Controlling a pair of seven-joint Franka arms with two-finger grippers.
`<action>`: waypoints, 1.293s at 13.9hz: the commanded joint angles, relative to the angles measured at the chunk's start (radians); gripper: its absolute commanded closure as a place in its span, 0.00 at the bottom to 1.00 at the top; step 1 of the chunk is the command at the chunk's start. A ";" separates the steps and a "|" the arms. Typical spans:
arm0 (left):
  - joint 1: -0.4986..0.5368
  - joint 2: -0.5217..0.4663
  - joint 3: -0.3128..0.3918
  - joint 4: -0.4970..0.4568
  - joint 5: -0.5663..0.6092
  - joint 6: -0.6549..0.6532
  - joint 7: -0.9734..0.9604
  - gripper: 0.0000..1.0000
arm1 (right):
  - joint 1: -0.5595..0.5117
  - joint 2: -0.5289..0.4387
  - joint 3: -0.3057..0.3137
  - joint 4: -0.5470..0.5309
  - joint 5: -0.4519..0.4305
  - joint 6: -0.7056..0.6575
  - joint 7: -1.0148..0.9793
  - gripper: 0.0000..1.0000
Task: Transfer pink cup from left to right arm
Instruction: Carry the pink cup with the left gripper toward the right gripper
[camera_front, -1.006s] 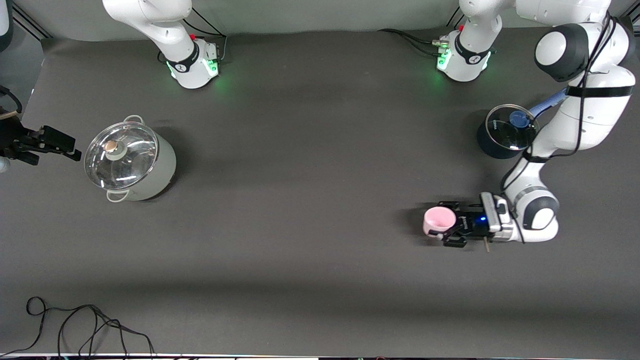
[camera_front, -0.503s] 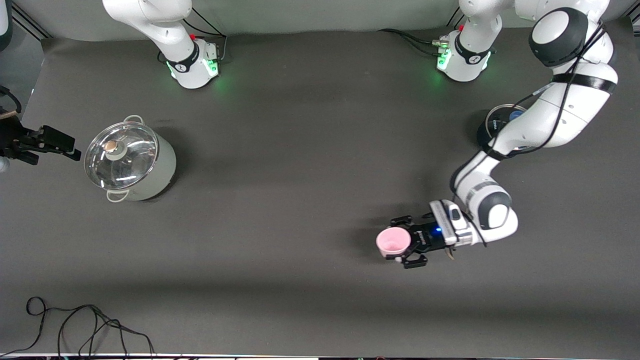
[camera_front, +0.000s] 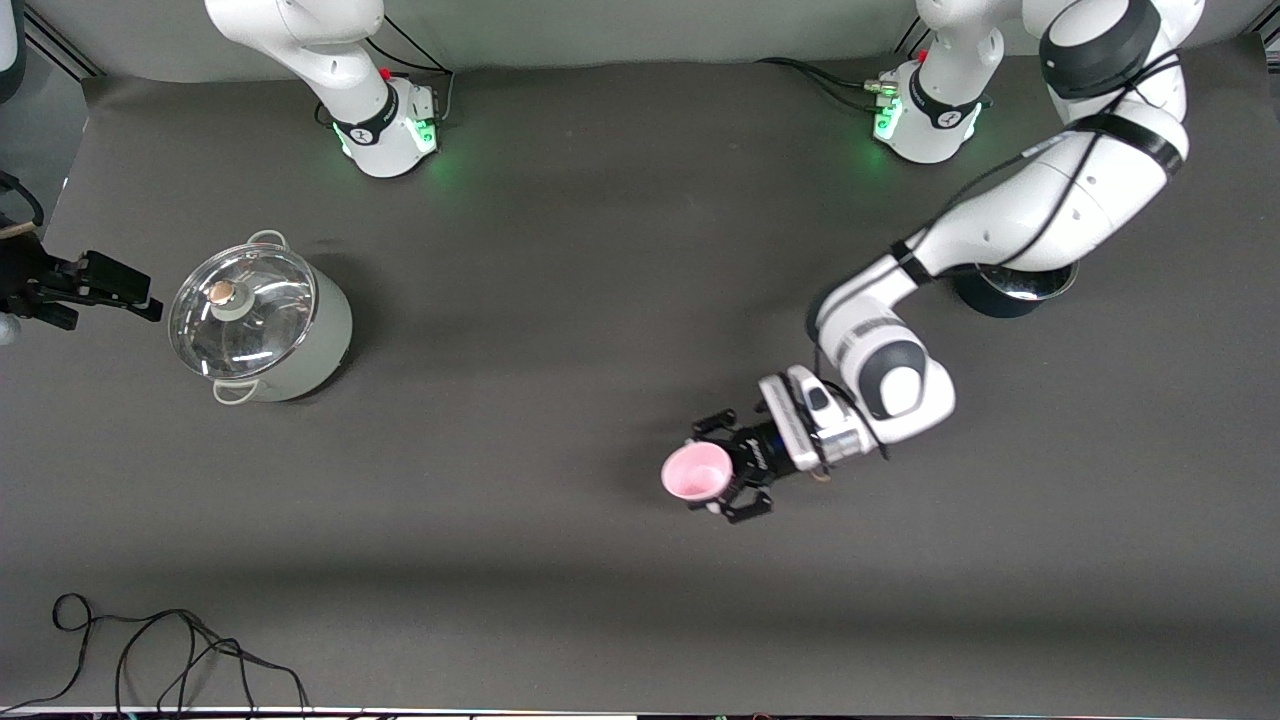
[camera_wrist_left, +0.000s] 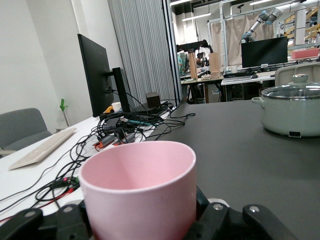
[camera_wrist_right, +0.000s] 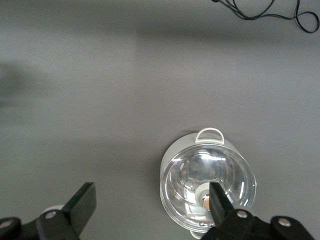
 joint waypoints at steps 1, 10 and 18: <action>-0.045 -0.009 -0.078 0.041 -0.072 0.175 0.082 1.00 | 0.008 0.008 -0.002 0.029 0.004 -0.021 -0.003 0.00; -0.448 -0.032 -0.091 0.392 -0.063 0.565 -0.200 1.00 | 0.153 0.095 0.009 0.150 0.043 -0.021 0.493 0.00; -0.627 -0.043 -0.059 0.564 -0.062 0.663 -0.273 1.00 | 0.333 0.204 0.009 0.332 0.130 -0.021 1.211 0.00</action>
